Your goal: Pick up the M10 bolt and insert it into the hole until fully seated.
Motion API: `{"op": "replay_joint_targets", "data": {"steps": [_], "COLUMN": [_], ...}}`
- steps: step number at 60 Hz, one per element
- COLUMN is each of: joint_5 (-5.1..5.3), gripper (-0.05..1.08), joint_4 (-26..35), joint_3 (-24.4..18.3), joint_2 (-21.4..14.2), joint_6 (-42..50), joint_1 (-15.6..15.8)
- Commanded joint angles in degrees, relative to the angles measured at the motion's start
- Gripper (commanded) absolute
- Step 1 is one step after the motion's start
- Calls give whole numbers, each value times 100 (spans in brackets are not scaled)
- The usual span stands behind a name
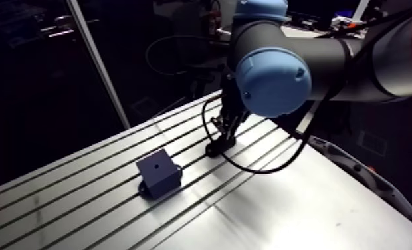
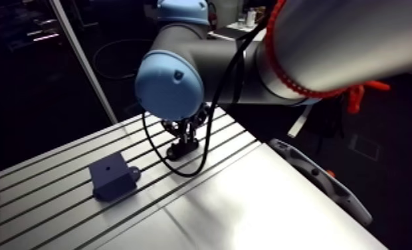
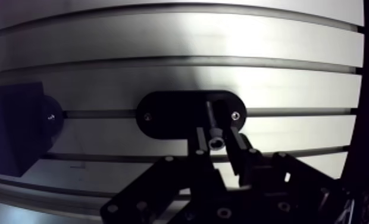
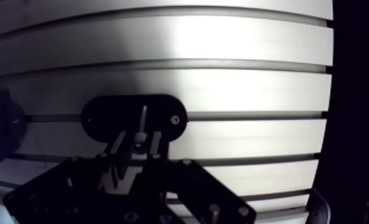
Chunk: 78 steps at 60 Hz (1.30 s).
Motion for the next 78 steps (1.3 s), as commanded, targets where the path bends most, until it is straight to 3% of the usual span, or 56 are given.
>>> {"op": "replay_joint_targets", "data": {"steps": [1, 78], "joint_5": [6, -1], "gripper": [68, 68], "joint_4": [0, 9], "joint_3": [13, -40], "joint_2": [7, 26], "joint_6": [1, 36], "joint_1": [3, 3]}}
